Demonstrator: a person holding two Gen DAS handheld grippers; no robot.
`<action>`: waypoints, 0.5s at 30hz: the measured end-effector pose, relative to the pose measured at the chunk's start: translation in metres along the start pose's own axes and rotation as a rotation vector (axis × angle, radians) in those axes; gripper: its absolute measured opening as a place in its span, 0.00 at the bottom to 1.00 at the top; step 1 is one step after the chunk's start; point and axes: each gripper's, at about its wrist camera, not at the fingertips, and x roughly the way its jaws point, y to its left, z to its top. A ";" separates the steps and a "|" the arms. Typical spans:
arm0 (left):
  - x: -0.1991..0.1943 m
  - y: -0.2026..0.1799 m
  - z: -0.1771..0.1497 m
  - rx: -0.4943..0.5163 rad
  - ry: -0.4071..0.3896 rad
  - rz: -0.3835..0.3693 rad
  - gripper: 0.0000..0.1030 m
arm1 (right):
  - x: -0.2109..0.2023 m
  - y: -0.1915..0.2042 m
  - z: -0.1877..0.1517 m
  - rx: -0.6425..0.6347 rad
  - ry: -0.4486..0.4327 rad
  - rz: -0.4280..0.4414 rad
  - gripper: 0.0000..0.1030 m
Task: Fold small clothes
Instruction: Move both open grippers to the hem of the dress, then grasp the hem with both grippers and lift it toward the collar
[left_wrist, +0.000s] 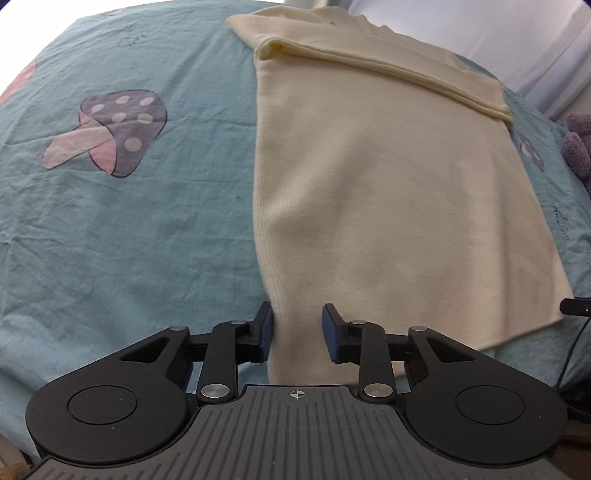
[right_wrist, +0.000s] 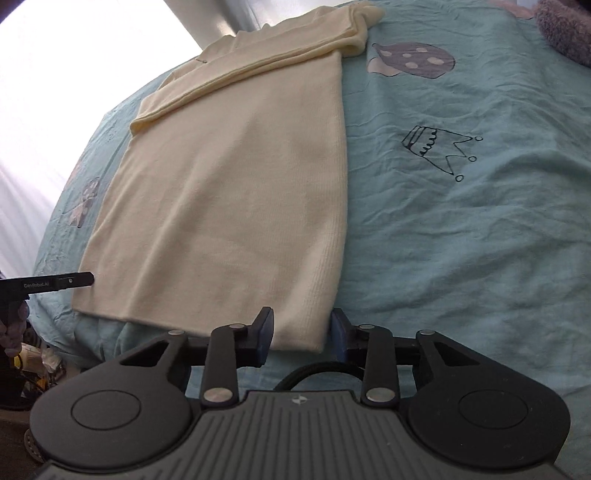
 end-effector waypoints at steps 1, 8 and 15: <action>0.000 0.000 0.000 0.004 0.004 -0.004 0.18 | 0.002 0.000 0.000 -0.002 0.002 0.016 0.25; 0.003 0.009 0.000 -0.026 0.019 -0.080 0.12 | 0.008 -0.011 0.007 0.045 0.002 0.082 0.09; 0.006 -0.001 0.006 0.016 0.020 -0.076 0.18 | 0.011 -0.018 0.012 0.065 0.023 0.116 0.10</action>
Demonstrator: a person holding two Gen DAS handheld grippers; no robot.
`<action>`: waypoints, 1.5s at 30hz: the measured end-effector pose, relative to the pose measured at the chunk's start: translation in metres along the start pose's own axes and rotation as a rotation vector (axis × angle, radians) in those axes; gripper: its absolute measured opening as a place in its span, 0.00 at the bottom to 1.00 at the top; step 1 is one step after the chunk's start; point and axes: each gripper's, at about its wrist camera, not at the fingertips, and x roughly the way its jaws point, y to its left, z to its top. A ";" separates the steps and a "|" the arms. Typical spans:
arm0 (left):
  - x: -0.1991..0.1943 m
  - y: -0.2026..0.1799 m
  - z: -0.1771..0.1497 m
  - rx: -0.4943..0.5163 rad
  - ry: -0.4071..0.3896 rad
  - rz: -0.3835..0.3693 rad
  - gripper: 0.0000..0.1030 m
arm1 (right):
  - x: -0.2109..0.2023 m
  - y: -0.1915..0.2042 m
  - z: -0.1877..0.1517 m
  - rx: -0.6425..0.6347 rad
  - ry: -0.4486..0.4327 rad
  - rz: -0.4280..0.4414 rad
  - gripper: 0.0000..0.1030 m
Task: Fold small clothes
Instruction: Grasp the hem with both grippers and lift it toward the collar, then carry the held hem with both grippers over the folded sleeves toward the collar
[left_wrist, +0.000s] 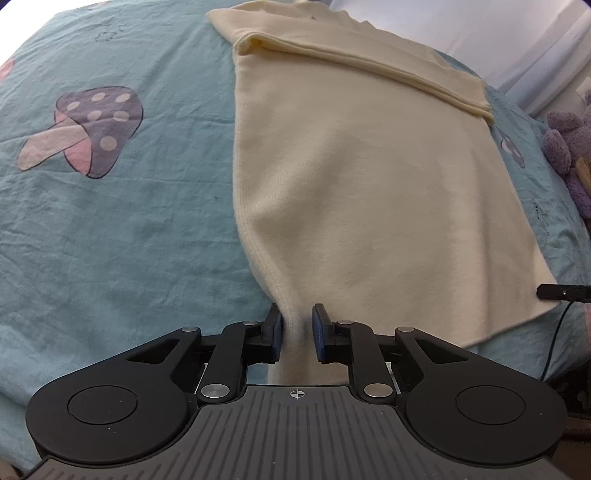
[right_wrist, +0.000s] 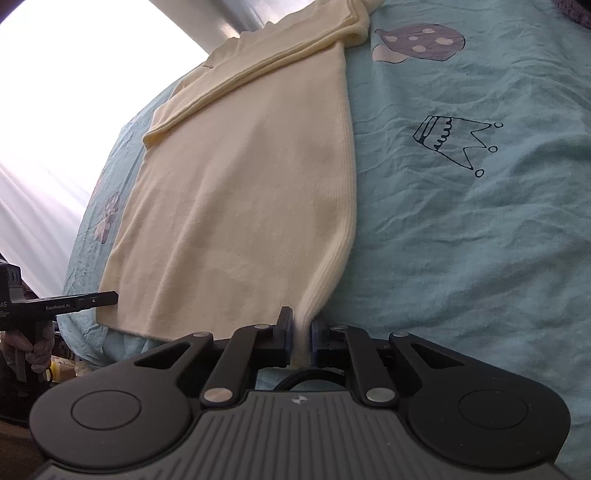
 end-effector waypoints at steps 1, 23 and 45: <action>0.001 -0.001 0.001 0.002 0.004 -0.001 0.18 | 0.000 0.001 0.000 0.000 0.004 -0.002 0.11; -0.043 0.018 0.068 -0.103 -0.234 -0.202 0.09 | -0.025 0.019 0.041 -0.086 -0.174 0.002 0.06; 0.019 0.049 0.154 -0.084 -0.375 0.031 0.36 | 0.030 0.024 0.136 -0.170 -0.433 -0.267 0.32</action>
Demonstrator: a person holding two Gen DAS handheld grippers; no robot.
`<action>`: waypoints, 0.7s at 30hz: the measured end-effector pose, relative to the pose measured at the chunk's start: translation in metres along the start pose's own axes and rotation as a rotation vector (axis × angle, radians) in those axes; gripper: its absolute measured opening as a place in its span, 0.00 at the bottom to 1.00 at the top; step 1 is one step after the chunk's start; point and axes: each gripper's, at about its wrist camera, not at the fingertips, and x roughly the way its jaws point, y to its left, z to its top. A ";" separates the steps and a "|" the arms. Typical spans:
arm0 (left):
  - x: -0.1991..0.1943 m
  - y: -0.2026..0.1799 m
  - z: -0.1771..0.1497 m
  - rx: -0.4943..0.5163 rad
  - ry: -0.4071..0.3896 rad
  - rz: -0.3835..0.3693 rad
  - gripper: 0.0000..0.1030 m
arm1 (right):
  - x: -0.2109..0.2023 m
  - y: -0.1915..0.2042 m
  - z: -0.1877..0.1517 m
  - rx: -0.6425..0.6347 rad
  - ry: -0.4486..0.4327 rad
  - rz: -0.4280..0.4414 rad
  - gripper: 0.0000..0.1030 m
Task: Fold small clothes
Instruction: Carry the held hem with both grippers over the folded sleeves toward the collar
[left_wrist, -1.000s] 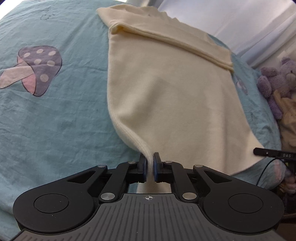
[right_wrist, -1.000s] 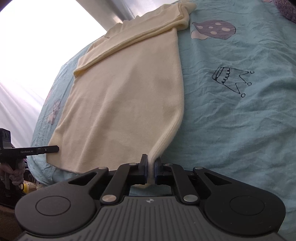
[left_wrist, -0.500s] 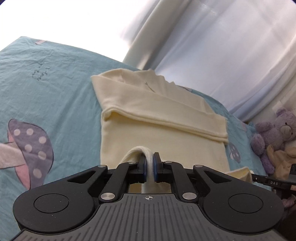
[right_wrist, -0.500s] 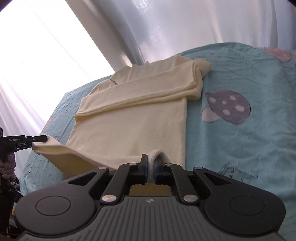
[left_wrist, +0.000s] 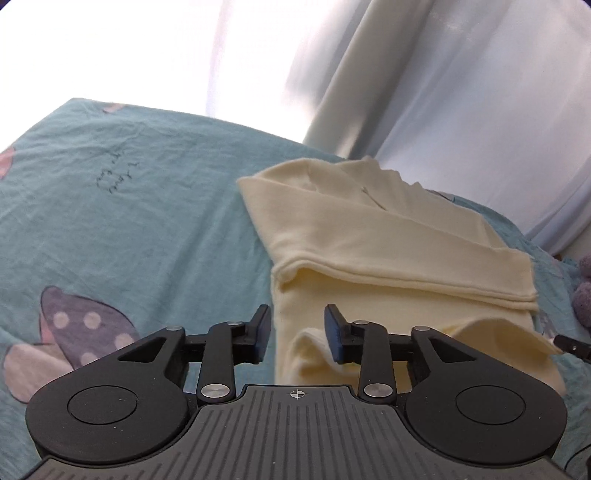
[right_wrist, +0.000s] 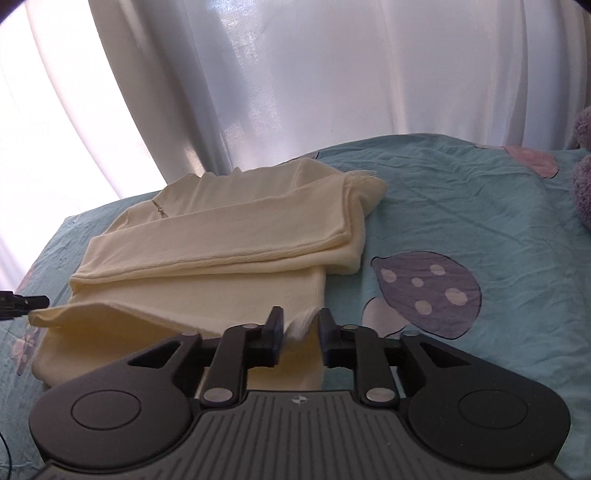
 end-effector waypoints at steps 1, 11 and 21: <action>0.000 0.000 0.000 0.027 -0.004 -0.015 0.40 | -0.004 0.000 -0.001 -0.032 -0.016 -0.019 0.41; 0.045 -0.022 -0.002 0.160 0.081 -0.072 0.54 | 0.017 0.012 -0.004 -0.154 0.078 0.037 0.51; 0.059 -0.030 0.004 0.147 0.083 -0.051 0.11 | 0.038 -0.002 0.002 -0.087 0.088 0.024 0.29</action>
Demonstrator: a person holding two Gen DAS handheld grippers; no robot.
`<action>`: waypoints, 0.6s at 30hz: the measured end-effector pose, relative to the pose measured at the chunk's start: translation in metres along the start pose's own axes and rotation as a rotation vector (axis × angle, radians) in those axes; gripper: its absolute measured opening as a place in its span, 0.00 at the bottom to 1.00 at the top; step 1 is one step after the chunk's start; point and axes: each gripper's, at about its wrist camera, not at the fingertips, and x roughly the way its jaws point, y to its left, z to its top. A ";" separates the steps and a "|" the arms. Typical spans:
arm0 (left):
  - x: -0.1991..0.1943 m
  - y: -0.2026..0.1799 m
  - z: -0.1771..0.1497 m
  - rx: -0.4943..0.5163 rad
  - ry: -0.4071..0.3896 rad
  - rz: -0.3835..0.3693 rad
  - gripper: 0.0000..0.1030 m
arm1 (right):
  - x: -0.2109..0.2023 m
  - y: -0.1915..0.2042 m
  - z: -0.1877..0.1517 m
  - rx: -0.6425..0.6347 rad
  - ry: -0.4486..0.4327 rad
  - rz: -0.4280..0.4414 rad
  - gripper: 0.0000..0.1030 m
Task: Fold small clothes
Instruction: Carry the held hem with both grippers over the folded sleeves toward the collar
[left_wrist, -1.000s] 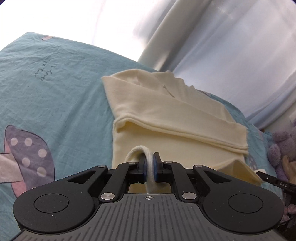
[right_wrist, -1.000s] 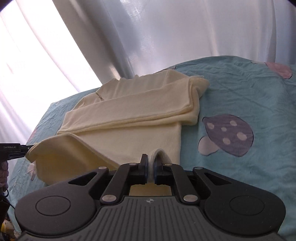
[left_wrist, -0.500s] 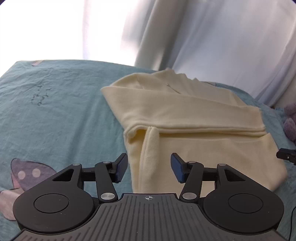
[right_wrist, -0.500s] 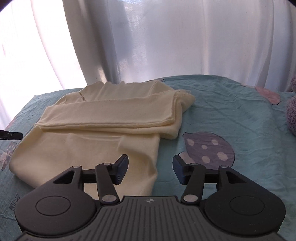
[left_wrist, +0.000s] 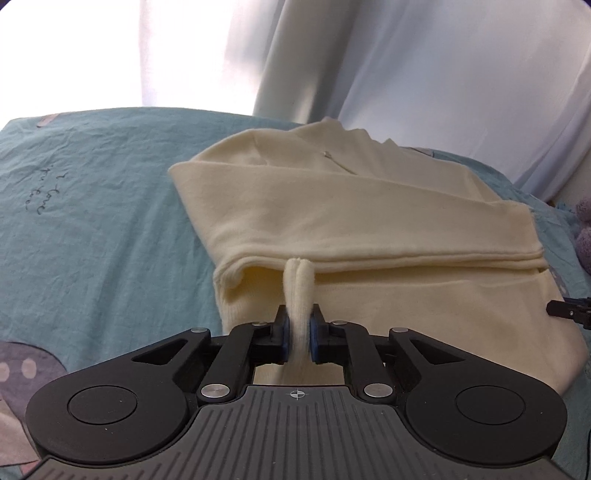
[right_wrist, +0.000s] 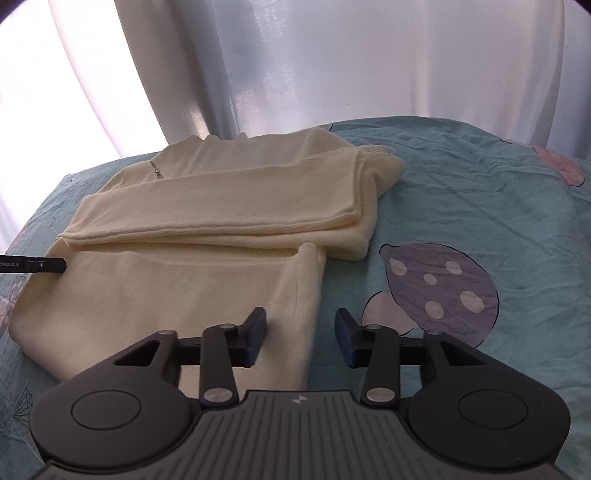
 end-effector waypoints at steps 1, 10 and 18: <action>0.000 -0.002 0.000 0.012 -0.002 0.001 0.10 | 0.001 0.001 0.000 -0.007 -0.005 -0.005 0.24; -0.017 -0.009 0.003 0.064 -0.056 -0.028 0.09 | -0.014 0.020 0.002 -0.134 -0.088 -0.039 0.05; 0.000 -0.010 -0.003 0.086 -0.003 -0.012 0.22 | 0.002 0.016 0.002 -0.123 -0.014 -0.054 0.07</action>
